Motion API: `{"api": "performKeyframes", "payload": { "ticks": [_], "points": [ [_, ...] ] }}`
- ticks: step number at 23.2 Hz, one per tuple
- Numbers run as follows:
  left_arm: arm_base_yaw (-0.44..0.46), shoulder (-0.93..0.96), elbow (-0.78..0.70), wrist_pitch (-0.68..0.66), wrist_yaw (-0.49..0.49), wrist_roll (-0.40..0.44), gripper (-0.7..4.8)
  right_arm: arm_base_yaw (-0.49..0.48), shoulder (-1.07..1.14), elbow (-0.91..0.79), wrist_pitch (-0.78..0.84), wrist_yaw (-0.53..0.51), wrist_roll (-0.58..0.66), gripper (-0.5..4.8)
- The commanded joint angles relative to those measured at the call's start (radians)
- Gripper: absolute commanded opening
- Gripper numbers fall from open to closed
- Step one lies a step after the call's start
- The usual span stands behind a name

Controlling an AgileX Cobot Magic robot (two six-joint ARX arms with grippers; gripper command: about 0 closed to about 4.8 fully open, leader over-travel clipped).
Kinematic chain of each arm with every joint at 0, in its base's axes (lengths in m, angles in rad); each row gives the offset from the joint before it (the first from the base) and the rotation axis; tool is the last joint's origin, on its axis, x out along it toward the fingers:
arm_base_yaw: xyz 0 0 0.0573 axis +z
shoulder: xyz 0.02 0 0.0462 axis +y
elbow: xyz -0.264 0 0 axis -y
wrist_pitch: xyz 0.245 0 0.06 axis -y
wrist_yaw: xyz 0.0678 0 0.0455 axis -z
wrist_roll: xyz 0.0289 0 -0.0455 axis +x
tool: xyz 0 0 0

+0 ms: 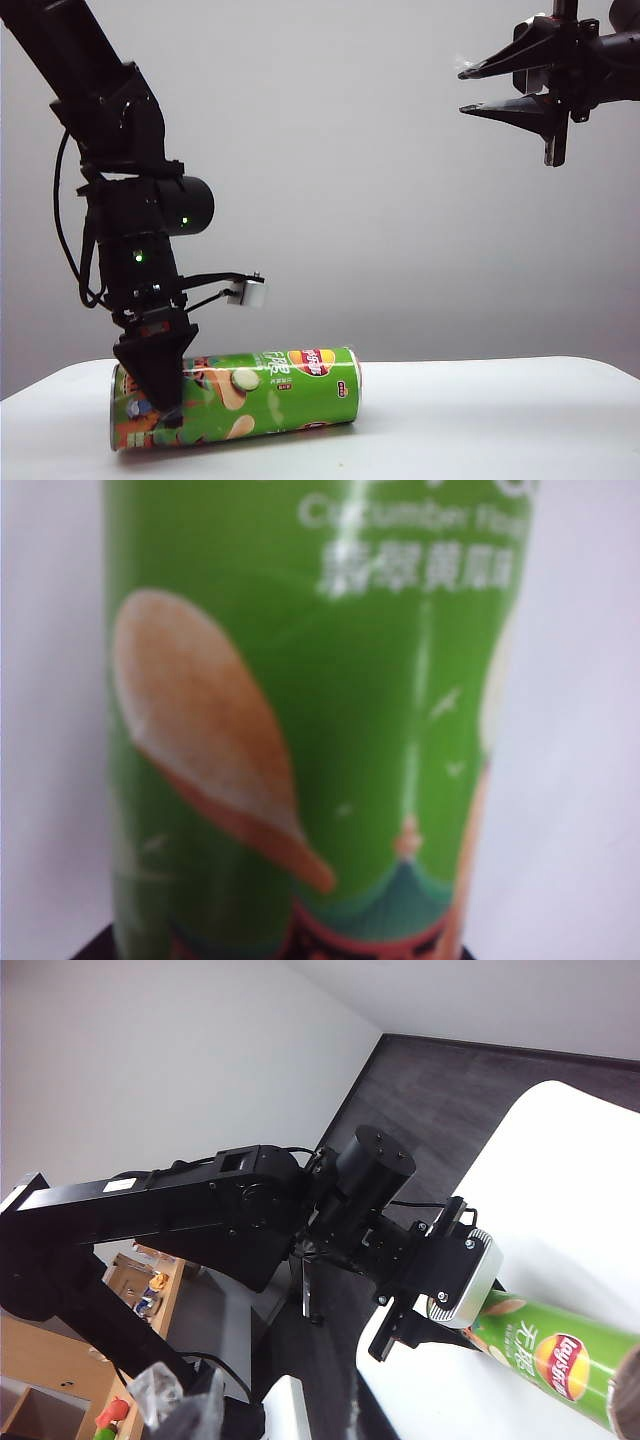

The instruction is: Pick up the green tub of chips from the desk, push the transparent container that's holding the chips and has slipped out back in, and finally put the chips back on the desk.

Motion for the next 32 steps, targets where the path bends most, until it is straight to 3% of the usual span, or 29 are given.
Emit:
{"api": "performKeyframes", "payload": {
  "ticks": [1, 3, 4, 9, 12, 16, 18, 19, 20, 21, 23, 24, 26, 32],
  "points": [
    [-0.002, 0.001, 0.001, -0.003, 0.01, -0.003, 3.06, 0.003, -0.004, 0.0, -0.013, -0.003, -0.035, 1.58],
    [-0.002, 0.001, 0.001, -0.003, 0.01, -0.003, 4.0, 0.003, -0.003, 0.0, -0.013, -0.002, -0.035, 1.58],
    [-0.002, 0.0, 0.001, -0.004, 0.009, -0.005, 4.79, 0.003, -0.003, 0.0, -0.013, 0.006, -0.035, 1.58],
    [-0.026, -0.021, 0.011, -0.029, -0.043, -0.117, 4.79, 0.003, -0.003, 0.0, -0.013, 0.013, -0.035, 1.58],
    [-0.049, -0.068, 0.036, -0.097, -0.039, -0.113, 4.79, 0.003, -0.004, 0.0, -0.014, 0.011, -0.034, 1.58],
    [-0.087, -0.206, 0.073, -0.191, -0.118, -0.122, 4.79, 0.003, -0.007, 0.0, -0.045, -0.002, -0.035, 1.56],
    [-0.088, -0.309, 0.073, -0.244, -0.169, -0.127, 4.79, 0.002, -0.031, 0.0, -0.116, -0.007, -0.126, 0.79],
    [-0.087, -0.379, 0.073, -0.28, -0.185, -0.169, 4.79, 0.002, -0.061, 0.0, -0.214, 0.04, -0.244, 0.19],
    [-0.087, -0.412, 0.073, -0.295, -0.198, -0.192, 4.79, 0.002, -0.08, 0.0, -0.278, 0.082, -0.309, 0.04],
    [-0.08, -0.49, 0.072, -0.315, -0.241, -0.248, 4.79, 0.005, -0.125, 0.001, -0.443, 0.238, -0.453, -0.06],
    [-0.08, -0.596, 0.069, -0.325, -0.287, -0.281, 4.79, 0.016, -0.182, 0.001, -0.671, 0.474, -0.618, -0.06],
    [-0.08, -0.635, 0.069, -0.322, -0.289, -0.285, 4.79, 0.017, -0.204, 0.0, -0.765, 0.529, -0.682, -0.06],
    [-0.08, -0.748, 0.069, -0.319, -0.29, -0.333, 4.79, 0.02, -0.274, -0.012, -0.961, 0.514, -0.805, -0.06],
    [0.003, -0.944, 0.002, -0.305, -0.284, -0.383, 4.79, 0.029, -0.564, -0.142, -0.939, 0.514, -0.783, -0.06]
  ]
}}
